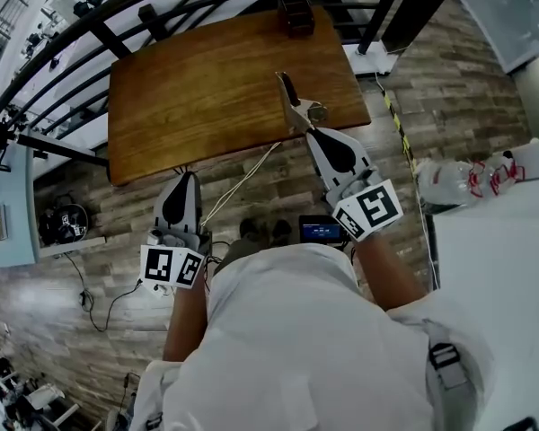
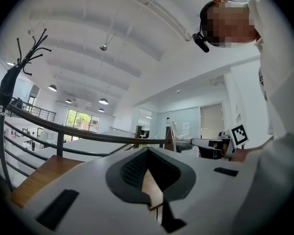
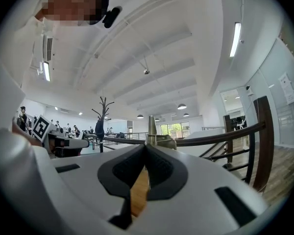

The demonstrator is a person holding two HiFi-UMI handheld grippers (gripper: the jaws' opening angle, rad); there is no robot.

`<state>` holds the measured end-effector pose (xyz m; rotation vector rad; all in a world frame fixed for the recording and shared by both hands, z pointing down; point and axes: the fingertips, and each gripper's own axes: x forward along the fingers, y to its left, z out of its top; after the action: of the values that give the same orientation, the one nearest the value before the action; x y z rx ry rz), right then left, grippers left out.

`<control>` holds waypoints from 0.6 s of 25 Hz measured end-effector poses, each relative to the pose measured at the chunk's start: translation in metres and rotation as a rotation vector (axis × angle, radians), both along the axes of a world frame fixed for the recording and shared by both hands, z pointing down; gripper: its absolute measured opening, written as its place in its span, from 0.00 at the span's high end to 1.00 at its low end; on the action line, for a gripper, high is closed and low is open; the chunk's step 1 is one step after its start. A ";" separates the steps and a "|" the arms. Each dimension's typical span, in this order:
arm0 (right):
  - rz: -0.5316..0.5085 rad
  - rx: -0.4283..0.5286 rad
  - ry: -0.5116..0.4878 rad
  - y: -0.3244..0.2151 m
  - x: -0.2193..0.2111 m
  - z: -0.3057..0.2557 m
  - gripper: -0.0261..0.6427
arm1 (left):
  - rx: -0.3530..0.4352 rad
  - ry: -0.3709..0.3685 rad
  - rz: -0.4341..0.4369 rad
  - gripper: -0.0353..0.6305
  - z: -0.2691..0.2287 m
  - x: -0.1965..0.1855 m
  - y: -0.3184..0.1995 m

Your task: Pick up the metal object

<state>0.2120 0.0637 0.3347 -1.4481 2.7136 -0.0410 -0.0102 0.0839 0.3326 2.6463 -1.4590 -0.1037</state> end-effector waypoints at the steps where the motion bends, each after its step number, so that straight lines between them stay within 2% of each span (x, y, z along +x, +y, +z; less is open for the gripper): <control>1: -0.003 -0.001 0.000 -0.001 -0.001 0.001 0.93 | -0.003 -0.001 0.001 0.93 0.001 0.000 -0.001; 15: -0.012 -0.013 -0.015 -0.011 -0.006 0.007 0.93 | -0.015 0.013 -0.048 0.93 0.007 -0.014 -0.009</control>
<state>0.2058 0.0532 0.3413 -1.4294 2.7144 -0.0696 -0.0246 0.0749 0.3393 2.5946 -1.5132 -0.1141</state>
